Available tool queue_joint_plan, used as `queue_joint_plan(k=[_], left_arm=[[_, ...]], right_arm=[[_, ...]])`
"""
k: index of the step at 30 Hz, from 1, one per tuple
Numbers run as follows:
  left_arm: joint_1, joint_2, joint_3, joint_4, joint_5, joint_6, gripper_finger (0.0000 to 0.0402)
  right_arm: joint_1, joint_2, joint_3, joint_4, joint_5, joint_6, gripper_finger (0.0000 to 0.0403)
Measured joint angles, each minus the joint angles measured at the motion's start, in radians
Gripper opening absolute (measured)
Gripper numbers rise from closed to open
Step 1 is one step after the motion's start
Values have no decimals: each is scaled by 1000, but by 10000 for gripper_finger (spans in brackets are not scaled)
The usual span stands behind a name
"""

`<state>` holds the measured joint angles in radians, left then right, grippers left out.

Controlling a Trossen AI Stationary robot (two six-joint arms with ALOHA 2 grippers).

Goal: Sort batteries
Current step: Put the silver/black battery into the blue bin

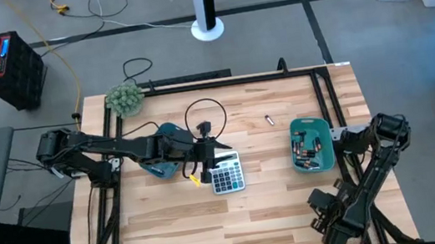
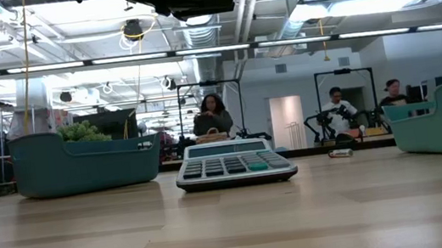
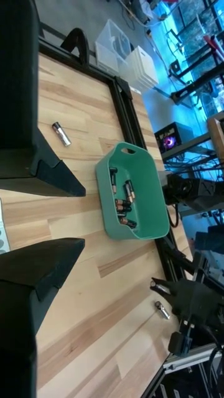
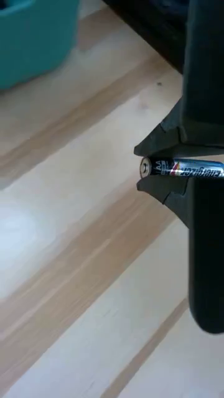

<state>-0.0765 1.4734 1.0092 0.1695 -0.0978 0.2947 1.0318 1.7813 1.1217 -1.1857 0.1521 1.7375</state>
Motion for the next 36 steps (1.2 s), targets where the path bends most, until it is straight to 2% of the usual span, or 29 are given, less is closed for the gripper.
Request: queue_joint_plan(k=[5,11,17,21,25,29,33,36], left_arm=[[0,0,0,-1,-2,-8,111],[0,-37,0,-17,3,-35,111],[-8,-132,-3,-129,-13,-58,111],[-11,-207,-82,-91,-66,-71,111],[-8,-331,-173,-32,-105,-125,111],[-9,-494,-267,-14,-154,-160,111],[-14,-648,-361,-2,-177,-167,111],[-14,-752,-422,14,-178,-152,111]], right_arm=[[-63,0,24,-10,88,-92,19],[-164,-1,73,-4,304,-269,19],[-304,-2,129,103,466,-585,19],[-410,-2,134,290,531,-866,19],[-522,-2,134,538,557,-1192,19],[-635,-2,134,855,538,-1522,19],[-745,4,134,1131,407,-1743,19],[-821,19,134,1290,301,-1812,19]])
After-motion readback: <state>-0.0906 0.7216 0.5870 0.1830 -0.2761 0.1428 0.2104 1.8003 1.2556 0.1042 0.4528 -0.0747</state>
